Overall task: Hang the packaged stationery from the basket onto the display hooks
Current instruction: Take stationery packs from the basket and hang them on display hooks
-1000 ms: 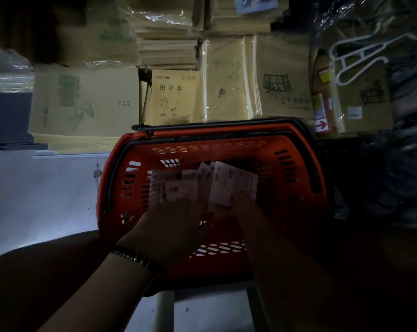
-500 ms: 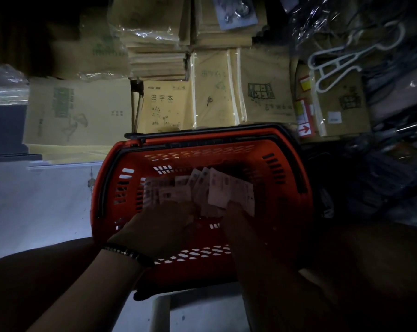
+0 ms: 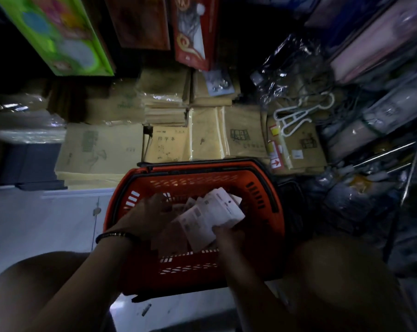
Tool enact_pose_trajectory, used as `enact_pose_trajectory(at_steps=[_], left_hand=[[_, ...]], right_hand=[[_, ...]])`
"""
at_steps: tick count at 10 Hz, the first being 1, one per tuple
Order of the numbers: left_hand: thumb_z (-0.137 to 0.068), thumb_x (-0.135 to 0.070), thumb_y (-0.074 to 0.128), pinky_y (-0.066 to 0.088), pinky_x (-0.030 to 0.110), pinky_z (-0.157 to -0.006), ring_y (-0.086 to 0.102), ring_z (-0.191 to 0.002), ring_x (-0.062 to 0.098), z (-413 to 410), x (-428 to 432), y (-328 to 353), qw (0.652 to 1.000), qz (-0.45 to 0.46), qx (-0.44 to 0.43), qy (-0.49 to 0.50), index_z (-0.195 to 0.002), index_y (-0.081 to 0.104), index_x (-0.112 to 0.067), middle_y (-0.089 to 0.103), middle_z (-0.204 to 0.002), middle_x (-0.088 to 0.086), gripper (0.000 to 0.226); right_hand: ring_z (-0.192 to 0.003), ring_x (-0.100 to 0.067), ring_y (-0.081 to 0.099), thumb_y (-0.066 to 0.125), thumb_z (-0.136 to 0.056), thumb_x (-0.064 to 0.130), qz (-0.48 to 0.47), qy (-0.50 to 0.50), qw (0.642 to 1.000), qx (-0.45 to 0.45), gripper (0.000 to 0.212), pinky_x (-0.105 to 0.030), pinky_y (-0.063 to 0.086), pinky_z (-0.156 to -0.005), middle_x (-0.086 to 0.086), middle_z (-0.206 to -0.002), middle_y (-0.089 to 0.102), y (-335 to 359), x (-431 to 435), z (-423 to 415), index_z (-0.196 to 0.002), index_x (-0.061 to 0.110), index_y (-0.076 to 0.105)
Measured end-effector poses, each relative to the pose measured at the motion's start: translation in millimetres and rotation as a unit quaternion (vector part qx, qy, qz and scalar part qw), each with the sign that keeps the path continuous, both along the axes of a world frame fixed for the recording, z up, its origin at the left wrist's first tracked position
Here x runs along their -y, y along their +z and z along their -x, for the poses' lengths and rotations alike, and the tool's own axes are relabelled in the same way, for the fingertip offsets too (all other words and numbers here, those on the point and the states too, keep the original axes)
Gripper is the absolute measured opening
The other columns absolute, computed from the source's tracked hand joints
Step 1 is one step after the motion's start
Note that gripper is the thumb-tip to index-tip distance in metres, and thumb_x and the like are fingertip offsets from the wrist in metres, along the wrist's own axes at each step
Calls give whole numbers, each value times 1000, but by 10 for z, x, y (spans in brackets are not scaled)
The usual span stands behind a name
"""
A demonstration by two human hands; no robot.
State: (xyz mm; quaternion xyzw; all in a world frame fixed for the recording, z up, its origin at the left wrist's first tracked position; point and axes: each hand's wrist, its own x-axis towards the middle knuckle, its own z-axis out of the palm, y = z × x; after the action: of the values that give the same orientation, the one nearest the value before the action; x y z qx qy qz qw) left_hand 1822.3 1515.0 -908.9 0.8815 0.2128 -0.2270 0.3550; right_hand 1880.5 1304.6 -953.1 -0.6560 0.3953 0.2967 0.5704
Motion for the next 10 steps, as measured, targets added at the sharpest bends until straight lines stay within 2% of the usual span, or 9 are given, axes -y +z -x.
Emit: enact_pose_trajectory(at_steps=[1, 2, 3, 4, 6, 7, 8, 9, 10], left_hand=[[-91, -61, 71, 63, 43, -94, 75, -106, 10, 58, 114, 108, 991, 93, 34, 85, -126, 69, -40, 76, -118, -10, 41], [-69, -85, 78, 64, 36, -78, 79, -92, 12, 141, 275, 300, 974, 160, 35, 157, -117, 68, -39, 80, -106, -8, 68], [-78, -55, 90, 59, 16, -68, 74, -94, 9, 283, 495, 570, 969, 161, 72, 175, -124, 61, -32, 75, -107, -9, 59], [-86, -28, 88, 62, 23, -69, 73, -104, 16, 448, 627, 819, 948, 191, 128, 220, -122, 58, -35, 73, -116, -7, 48], [-91, -19, 83, 64, 27, -75, 71, -109, 12, 589, 733, 1433, 916, 158, 269, 254, -133, 49, -45, 71, -124, -7, 60], [-105, -40, 62, 61, 39, -91, 67, -114, 17, 575, 841, 1677, 923, 73, 300, 228, -128, 55, -42, 66, -126, 0, 24], [-98, -71, 57, 60, 33, -98, 70, -122, 14, 578, 967, 1925, 864, 329, 287, 249, -133, 64, -33, 72, -131, 2, 53], [-98, -57, 70, 50, 55, -112, 61, -138, 36, 557, 1002, 1999, 778, 485, 292, 274, -146, 61, -17, 65, -146, 19, 64], [-87, -50, 84, 58, 55, -102, 68, -129, 41, 522, 981, 2085, 745, 487, 320, 324, -137, 69, -14, 70, -137, 23, 63]], right_hand=[[-118, -44, 67, 67, -89, -10, -111, 28, 992, 44, 54, -59, 58, -95, -23, -128, 69, 329, 130, 71, -140, 7, 60], [-107, -42, 73, 65, -87, -5, -162, 103, 980, 54, 44, -55, 60, -81, -18, -116, 77, 655, 287, 70, -126, 14, 70], [-91, -32, 79, 67, -88, -5, -168, 161, 967, 98, 33, -51, 62, -71, -11, -104, 81, 1049, 307, 81, -111, 17, 76], [-97, -29, 78, 65, -92, -5, -201, 200, 949, 136, 33, -43, 62, -71, -10, -110, 80, 1444, 337, 139, -117, 13, 75], [-114, -40, 71, 63, -98, 3, -297, 187, 920, 174, 37, -64, 52, -99, -14, -125, 75, 2118, 299, 256, -133, 13, 65], [-118, -44, 67, 66, -92, 16, -378, 162, 895, 173, 44, -60, 50, -103, -22, -130, 71, 2429, 234, 330, -136, 7, 64], [-121, -34, 68, 64, -96, 24, -386, 218, 862, 246, 38, -41, 54, -91, -15, -128, 73, 2636, 202, 394, -130, 8, 70], [-124, -18, 67, 69, -97, 7, -224, 333, 805, 438, 31, -33, 56, -100, 1, -125, 74, 2701, 216, 404, -124, 22, 74], [-130, -5, 56, 77, -84, 12, -44, 418, 700, 577, 54, -32, 47, -109, 20, -131, 62, 2736, 255, 335, -130, 38, 68]])
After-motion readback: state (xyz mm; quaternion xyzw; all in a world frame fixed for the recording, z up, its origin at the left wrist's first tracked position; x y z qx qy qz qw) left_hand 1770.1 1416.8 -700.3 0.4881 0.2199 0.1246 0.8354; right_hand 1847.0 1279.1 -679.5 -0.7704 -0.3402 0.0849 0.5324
